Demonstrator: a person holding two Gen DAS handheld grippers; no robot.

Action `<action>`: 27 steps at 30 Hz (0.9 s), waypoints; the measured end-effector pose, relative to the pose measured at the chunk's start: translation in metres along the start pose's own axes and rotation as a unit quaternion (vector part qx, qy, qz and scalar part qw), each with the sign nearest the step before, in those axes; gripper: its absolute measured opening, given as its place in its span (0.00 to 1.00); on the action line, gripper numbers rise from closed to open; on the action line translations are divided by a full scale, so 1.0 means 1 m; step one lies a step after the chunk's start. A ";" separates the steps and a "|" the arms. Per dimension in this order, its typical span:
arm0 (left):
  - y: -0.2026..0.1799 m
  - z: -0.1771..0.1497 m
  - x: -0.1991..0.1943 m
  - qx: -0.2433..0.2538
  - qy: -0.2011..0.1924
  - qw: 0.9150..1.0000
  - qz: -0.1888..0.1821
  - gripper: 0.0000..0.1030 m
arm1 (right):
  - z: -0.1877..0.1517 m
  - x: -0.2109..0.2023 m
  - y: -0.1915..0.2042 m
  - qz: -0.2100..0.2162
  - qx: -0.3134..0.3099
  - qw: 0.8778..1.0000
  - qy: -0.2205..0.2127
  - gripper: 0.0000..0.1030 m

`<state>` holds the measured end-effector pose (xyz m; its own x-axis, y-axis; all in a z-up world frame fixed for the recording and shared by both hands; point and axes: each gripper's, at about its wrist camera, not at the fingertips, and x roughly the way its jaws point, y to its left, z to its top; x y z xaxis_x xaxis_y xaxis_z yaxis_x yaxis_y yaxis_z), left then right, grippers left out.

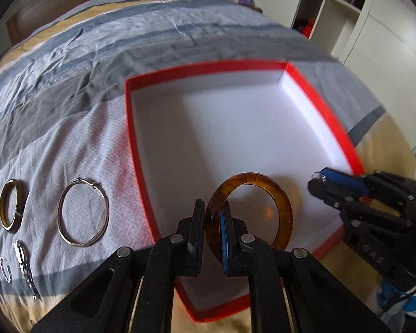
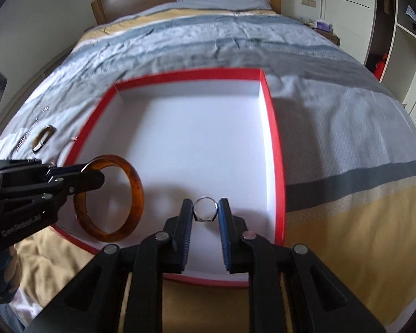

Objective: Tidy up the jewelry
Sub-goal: 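Carry both items into the red box and open both tools, then grasp a small gold ring with the left tool while the right tool grasps the twisted silver bangle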

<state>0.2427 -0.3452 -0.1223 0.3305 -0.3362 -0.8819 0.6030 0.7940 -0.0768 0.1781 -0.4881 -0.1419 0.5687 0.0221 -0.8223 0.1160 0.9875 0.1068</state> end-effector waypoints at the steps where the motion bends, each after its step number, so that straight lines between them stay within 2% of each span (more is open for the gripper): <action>1: -0.001 0.000 0.003 0.005 0.002 1.000 0.006 0.10 | -0.002 0.001 0.001 -0.002 -0.004 1.000 0.000 0.17; 4: -0.005 0.001 0.011 0.016 0.002 1.000 0.025 0.12 | -0.004 0.002 0.004 -0.015 -0.022 1.000 0.000 0.18; 6: -0.007 0.000 0.009 0.021 -0.005 0.999 0.024 0.13 | -0.004 0.003 0.006 -0.025 -0.032 0.999 0.002 0.18; 8: -0.008 0.000 0.007 0.026 -0.011 0.999 0.025 0.23 | -0.004 0.001 0.006 -0.034 -0.037 0.999 0.001 0.18; 10: -0.008 0.002 0.000 0.022 -0.022 0.999 0.026 0.47 | -0.003 -0.001 0.003 -0.037 -0.031 0.999 0.001 0.18; 12: -0.008 0.004 -0.016 0.017 -0.042 0.999 0.025 0.53 | -0.002 -0.006 0.001 -0.036 -0.026 0.999 0.002 0.18; 16: -0.003 0.000 -0.052 0.001 -0.066 0.998 0.017 0.57 | -0.002 -0.030 0.001 -0.044 -0.019 0.999 -0.008 0.21; 19: 0.007 -0.014 -0.088 -0.013 -0.074 0.997 0.006 0.58 | -0.004 -0.057 0.005 -0.049 -0.011 0.998 -0.023 0.21; 22: 0.021 -0.034 -0.129 -0.013 -0.082 0.996 0.021 0.58 | -0.007 -0.088 0.018 -0.042 -0.006 0.998 -0.042 0.21; 27: 0.065 -0.068 -0.209 -0.032 -0.106 0.991 0.077 0.59 | -0.012 -0.136 0.061 -0.016 -0.009 0.997 -0.077 0.21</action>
<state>0.1632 -0.1892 0.0257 0.5633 -0.3021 -0.7690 0.4885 0.8724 0.0151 0.0977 -0.4293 -0.0301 0.6826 -0.0324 -0.7301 0.1223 0.9900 0.0703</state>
